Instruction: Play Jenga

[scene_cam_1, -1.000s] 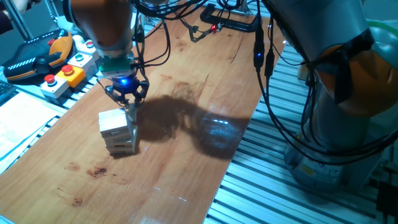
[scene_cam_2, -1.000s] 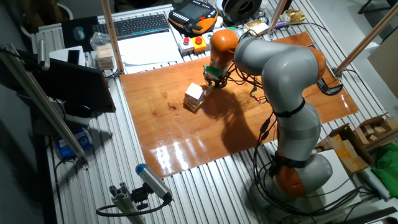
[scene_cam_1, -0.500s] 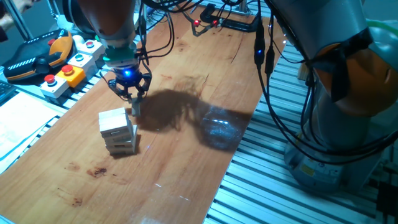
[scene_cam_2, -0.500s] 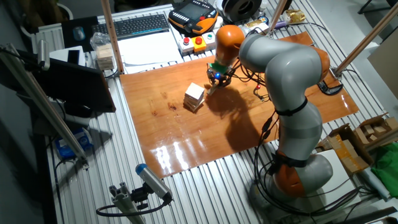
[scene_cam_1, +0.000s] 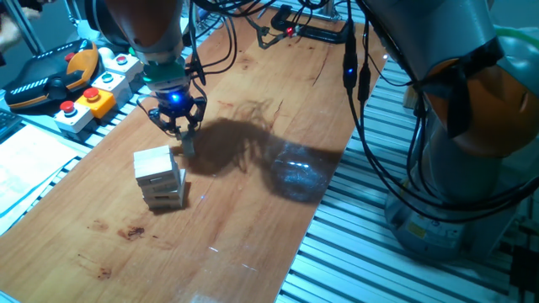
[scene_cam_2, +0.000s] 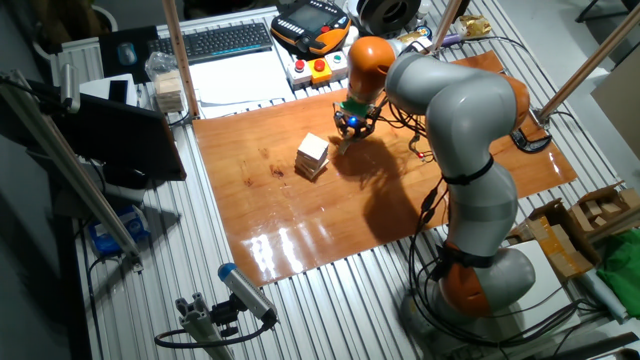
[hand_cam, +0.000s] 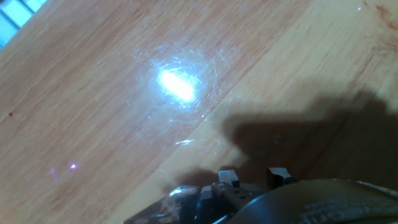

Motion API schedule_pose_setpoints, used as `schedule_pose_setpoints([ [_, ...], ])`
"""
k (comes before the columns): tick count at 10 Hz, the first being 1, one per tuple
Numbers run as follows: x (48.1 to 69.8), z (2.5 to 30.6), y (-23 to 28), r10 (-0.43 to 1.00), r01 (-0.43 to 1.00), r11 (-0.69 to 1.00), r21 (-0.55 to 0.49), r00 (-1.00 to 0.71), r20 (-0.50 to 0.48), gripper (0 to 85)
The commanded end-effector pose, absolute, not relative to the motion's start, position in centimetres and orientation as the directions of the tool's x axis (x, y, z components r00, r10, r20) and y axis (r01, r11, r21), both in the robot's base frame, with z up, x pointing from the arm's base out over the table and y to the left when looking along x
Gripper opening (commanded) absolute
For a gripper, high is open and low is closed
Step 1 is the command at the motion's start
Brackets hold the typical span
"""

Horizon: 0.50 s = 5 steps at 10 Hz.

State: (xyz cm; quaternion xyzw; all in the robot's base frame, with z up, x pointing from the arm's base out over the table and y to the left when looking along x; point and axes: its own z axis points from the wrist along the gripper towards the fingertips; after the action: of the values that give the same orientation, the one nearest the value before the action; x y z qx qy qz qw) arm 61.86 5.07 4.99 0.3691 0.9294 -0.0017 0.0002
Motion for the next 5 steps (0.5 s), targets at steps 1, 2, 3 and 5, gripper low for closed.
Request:
schedule_pose_setpoints([
  [1,61.88,4.91,5.06,0.684,0.684,0.730,-0.006,-0.730,-0.002,8.3],
  [2,61.90,4.77,5.03,0.684,0.684,0.730,-0.005,-0.730,-0.001,15.3],
  [3,61.95,4.68,5.05,0.682,0.682,0.731,-0.003,-0.731,-0.001,18.3],
  [5,62.11,4.45,5.16,0.680,0.680,0.733,0.003,-0.733,-0.008,32.3],
])
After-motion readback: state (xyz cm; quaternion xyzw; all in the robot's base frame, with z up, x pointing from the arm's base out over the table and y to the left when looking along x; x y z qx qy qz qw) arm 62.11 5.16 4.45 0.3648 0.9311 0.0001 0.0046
